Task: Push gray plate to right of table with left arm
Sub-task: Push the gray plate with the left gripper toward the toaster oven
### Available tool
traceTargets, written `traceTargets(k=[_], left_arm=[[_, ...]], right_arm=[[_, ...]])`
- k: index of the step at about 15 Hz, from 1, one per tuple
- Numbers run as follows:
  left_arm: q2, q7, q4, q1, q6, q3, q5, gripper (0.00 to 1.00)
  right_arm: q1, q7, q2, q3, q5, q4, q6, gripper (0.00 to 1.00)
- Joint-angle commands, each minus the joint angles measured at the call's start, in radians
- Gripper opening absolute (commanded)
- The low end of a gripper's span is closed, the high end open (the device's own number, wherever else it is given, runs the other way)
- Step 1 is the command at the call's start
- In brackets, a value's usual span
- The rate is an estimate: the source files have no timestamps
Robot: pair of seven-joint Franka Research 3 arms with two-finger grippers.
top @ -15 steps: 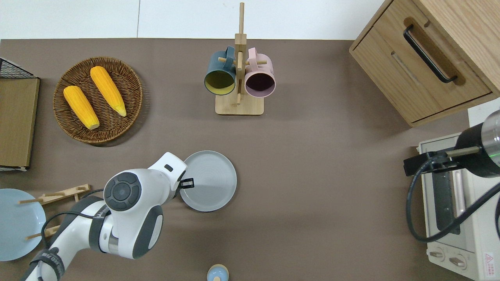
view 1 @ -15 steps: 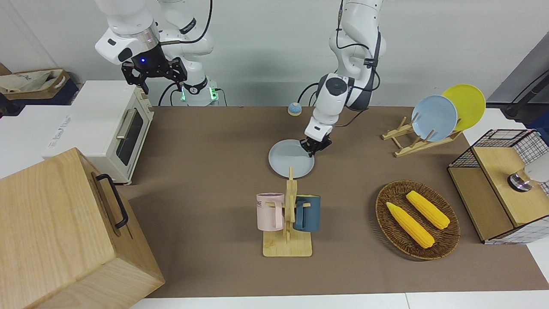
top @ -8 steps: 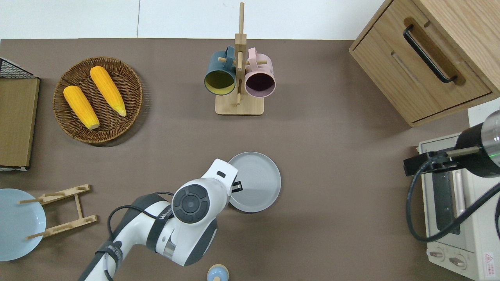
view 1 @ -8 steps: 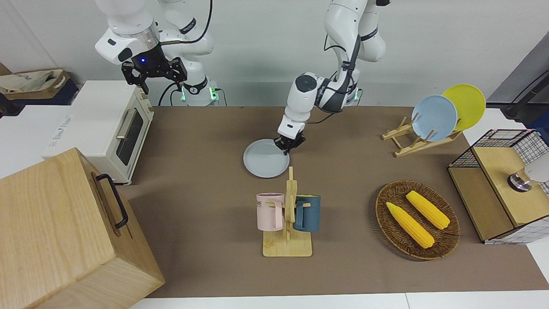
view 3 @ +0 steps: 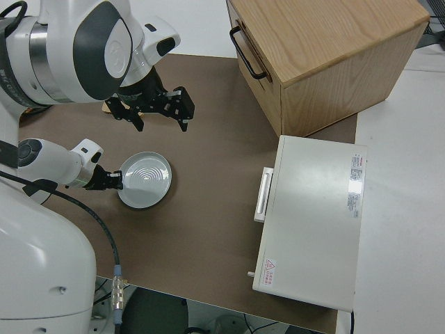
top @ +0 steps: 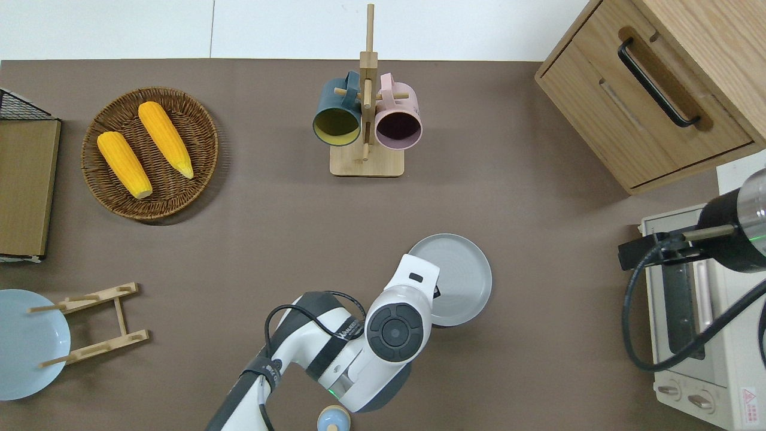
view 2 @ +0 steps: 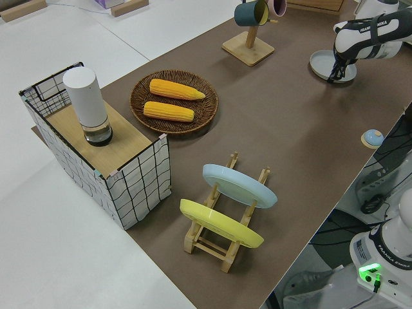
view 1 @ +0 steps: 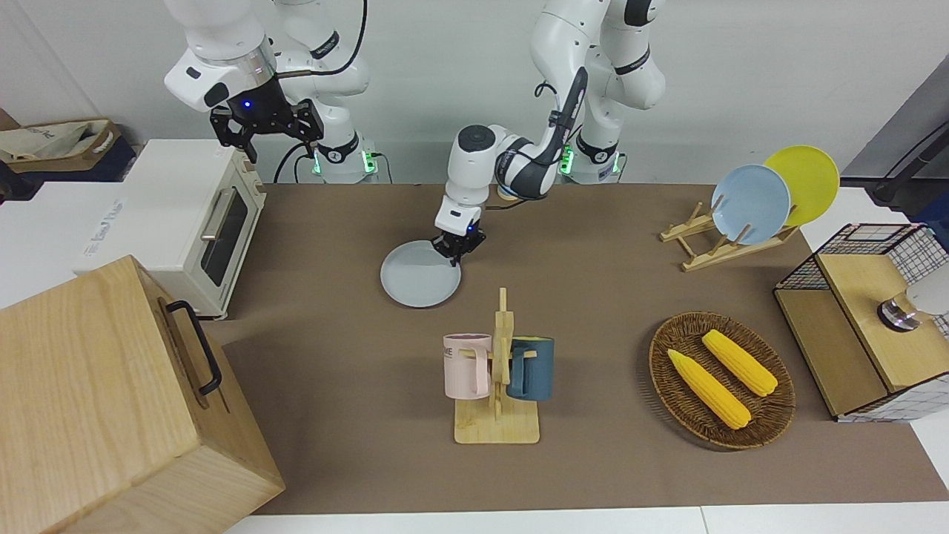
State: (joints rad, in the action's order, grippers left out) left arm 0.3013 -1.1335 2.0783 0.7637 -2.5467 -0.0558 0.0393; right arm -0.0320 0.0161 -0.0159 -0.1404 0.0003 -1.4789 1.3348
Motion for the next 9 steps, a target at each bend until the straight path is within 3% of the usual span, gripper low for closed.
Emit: traceTargets(k=[1,6,7,8,9], left_arm=[[0.093,-0.071,-0.089,0.055,0.011,0.011,-0.024,0.0],[0.114,-0.08,-0.156,0.071,0.072,0.011,-0.024,0.02],[0.114,-0.08,-0.158,0.071,0.075,0.011,-0.025,0.09],[0.114,-0.078,-0.158,0.071,0.075,0.011,-0.026,0.23],[0.114,-0.075,-0.158,0.071,0.075,0.011,-0.026,0.46]], right_arm=[[-0.019,0.012,-0.002,-0.016,0.004,0.009,-0.016,0.983],[-0.019,0.012,-0.002,-0.016,0.004,0.009,-0.016,0.983],[-0.019,0.013,-0.002,-0.016,0.004,0.009,-0.016,0.983],[-0.019,0.013,-0.002,-0.016,0.004,0.009,-0.016,0.983],[-0.019,0.013,-0.002,-0.016,0.004,0.009,-0.016,0.983]])
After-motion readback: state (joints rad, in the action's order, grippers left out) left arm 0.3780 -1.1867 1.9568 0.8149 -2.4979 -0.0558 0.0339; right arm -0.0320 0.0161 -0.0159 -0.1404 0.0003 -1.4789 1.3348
